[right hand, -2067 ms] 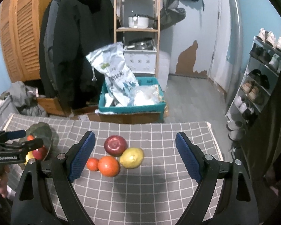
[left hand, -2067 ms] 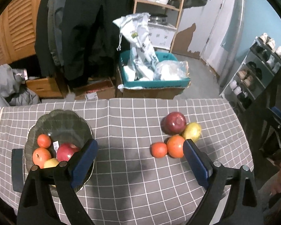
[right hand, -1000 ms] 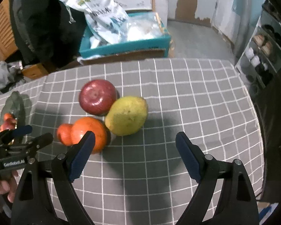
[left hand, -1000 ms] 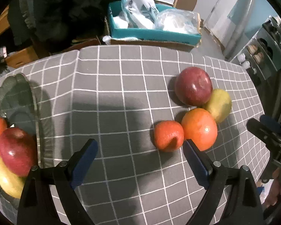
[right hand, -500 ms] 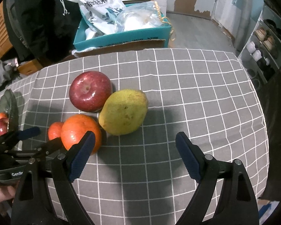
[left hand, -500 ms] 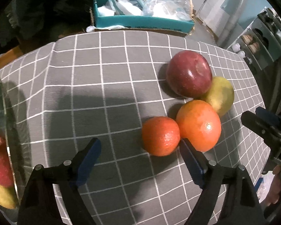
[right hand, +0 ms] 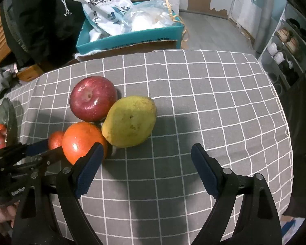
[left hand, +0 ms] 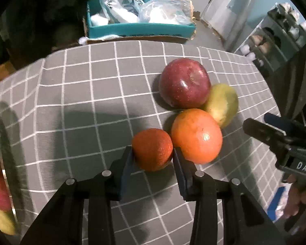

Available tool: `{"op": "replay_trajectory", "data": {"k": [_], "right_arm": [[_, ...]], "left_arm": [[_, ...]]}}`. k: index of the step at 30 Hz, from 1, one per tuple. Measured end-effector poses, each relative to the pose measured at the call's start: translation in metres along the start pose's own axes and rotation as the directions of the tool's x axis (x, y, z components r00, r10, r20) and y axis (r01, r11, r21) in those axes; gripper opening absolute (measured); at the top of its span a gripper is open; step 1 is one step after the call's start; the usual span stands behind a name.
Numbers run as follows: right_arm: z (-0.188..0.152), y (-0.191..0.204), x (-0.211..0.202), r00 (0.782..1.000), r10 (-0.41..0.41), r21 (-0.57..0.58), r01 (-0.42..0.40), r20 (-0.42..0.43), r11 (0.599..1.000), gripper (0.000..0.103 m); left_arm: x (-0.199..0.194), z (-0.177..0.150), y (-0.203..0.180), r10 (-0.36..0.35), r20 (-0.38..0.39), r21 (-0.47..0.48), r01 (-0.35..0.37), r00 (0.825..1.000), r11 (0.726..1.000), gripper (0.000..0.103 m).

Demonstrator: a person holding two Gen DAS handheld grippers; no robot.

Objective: Organize fruits
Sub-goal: 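Close the left tool on the orange while the right tool grasps the yellow pear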

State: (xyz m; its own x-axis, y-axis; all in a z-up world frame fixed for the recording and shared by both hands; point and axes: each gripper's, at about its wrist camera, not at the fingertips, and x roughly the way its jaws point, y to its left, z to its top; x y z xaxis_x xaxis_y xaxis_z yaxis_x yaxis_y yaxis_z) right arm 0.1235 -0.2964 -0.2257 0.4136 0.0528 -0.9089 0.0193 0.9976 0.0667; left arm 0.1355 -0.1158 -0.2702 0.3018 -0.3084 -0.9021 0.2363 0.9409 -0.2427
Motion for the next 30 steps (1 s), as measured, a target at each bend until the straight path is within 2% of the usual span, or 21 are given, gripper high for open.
{"op": "replay_trajectory", "data": {"k": [8, 11, 13, 18, 30], "right_arm": [[0.009, 0.003, 0.015, 1.000, 0.014, 0.001, -0.014, -0.012, 1.000, 0.086], [0.012, 0.006, 0.025, 0.999, 0.028, 0.003, -0.028, -0.026, 1.000, 0.086], [0.015, 0.009, 0.032, 0.998, 0.039, 0.004, -0.038, -0.042, 0.999, 0.086], [0.017, 0.015, 0.045, 0.997, 0.042, -0.009, -0.043, -0.069, 0.999, 0.086], [0.020, 0.013, 0.070, 0.990, 0.080, 0.034, -0.077, -0.117, 0.996, 0.086]], "left_arm": [[-0.021, 0.006, 0.032, 0.059, 0.039, -0.060, -0.057, 0.998, 0.997, 0.040], [-0.014, 0.004, 0.042, 0.060, 0.021, -0.076, -0.058, 0.998, 0.995, 0.040], [-0.010, 0.003, 0.043, 0.042, 0.019, -0.083, -0.040, 0.999, 0.996, 0.045], [-0.002, 0.003, 0.042, 0.052, 0.004, -0.078, -0.051, 0.999, 0.996, 0.057], [0.006, 0.014, 0.041, 0.027, 0.026, -0.095, -0.025, 0.999, 0.995, 0.057]]}}
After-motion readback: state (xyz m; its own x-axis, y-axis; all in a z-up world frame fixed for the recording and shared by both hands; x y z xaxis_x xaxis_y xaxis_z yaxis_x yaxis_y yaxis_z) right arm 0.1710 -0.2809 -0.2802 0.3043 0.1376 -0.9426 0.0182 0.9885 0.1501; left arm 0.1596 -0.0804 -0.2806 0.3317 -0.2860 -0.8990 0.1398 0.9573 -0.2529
